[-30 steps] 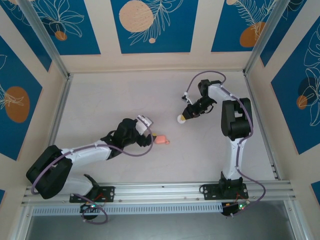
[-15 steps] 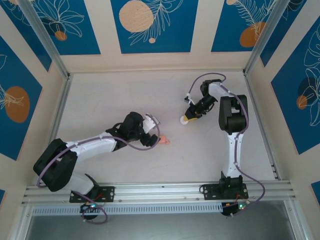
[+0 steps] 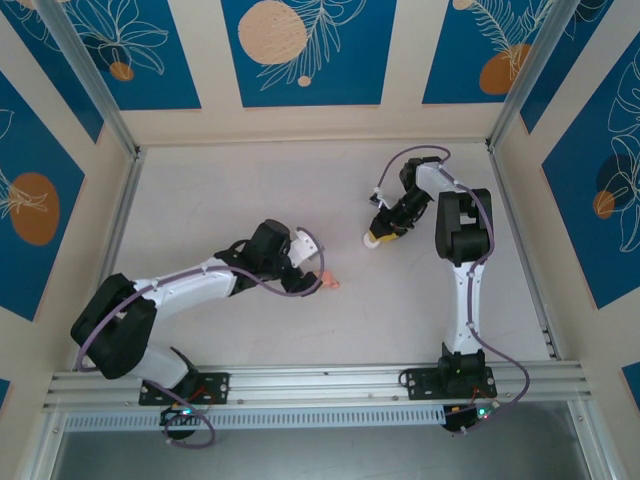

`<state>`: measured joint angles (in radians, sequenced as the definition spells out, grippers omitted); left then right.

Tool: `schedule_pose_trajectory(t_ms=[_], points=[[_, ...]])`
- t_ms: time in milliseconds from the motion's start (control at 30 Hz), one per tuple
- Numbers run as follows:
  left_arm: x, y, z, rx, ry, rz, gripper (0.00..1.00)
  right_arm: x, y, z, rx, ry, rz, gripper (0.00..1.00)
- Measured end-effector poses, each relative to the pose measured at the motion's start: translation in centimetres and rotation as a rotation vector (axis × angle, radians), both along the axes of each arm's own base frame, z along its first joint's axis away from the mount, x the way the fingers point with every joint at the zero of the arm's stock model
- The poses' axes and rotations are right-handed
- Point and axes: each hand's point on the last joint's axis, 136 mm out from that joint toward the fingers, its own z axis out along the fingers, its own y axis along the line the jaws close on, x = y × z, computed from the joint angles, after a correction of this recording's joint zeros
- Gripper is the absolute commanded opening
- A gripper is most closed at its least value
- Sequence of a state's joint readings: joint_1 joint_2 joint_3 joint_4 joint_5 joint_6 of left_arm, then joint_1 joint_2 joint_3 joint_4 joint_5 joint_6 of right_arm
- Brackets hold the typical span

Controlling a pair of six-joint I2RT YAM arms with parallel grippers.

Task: Insert wireless bluetooth earbuds into charging case

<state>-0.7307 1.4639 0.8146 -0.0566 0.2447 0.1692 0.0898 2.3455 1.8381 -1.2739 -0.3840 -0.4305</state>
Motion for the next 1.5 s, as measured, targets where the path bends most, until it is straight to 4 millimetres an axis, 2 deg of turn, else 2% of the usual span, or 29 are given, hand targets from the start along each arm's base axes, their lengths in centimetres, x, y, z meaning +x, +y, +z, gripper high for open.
schedule_pose_trajectory(t_ms=[367,467,600,733,800,1033,1233,1500], points=[[-1.3,1.0,-0.9,0.076,0.035,-0.057,0.78,1.2,-1.2,0.1,-0.055,-0.031,-0.043,0.47],[-1.4,0.9,-0.3,0.092,0.011,-0.095,0.78,1.6,-1.3,1.6,-0.063,-0.081,-0.057,0.47],[-1.4,0.7,0.7,0.123,-0.035,-0.168,0.78,1.3,-1.2,5.0,-0.053,-0.185,-0.106,0.49],[-1.8,0.4,0.8,0.158,-0.059,-0.271,0.78,0.0,-0.3,8.4,0.002,-0.285,-0.186,0.5],[-2.1,0.4,0.3,0.182,-0.053,-0.322,0.78,-0.9,0.5,9.5,0.037,-0.325,-0.209,0.5],[-2.3,-0.1,-1.5,0.257,0.041,-0.434,0.76,-4.0,4.8,9.7,0.109,-0.347,-0.246,0.5],[-1.7,-0.5,-2.3,0.297,0.053,-0.495,0.76,-6.2,4.6,10.6,0.158,-0.399,-0.369,0.54],[0.1,-1.1,-4.1,0.364,0.103,-0.527,0.76,-7.6,3.7,15.1,0.221,-0.573,-0.444,0.55]])
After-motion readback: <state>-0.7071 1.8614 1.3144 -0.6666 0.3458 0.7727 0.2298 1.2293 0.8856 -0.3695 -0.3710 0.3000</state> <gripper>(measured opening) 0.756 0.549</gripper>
